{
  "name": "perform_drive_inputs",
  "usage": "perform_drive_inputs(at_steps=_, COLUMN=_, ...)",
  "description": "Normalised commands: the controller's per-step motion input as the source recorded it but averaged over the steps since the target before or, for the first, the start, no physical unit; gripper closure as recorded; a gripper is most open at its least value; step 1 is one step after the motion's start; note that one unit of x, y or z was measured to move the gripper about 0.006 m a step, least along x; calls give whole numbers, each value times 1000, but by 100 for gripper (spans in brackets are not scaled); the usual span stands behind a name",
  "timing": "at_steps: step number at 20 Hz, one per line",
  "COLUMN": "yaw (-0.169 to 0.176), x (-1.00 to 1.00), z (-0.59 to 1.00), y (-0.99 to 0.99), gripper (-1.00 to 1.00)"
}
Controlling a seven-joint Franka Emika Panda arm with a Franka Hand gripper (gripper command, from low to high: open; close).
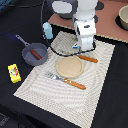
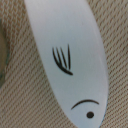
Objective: Interact with the objects in diverse but meaningful ways.
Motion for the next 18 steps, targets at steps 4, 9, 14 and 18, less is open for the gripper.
perform_drive_inputs(at_steps=4, yaw=35, x=-48, z=-161, y=5, gripper=100)
perform_drive_inputs(at_steps=9, yaw=38, x=0, z=-75, y=1, gripper=100)
perform_drive_inputs(at_steps=14, yaw=42, x=9, z=-53, y=30, gripper=100)
perform_drive_inputs(at_steps=18, yaw=38, x=14, z=-70, y=46, gripper=100)
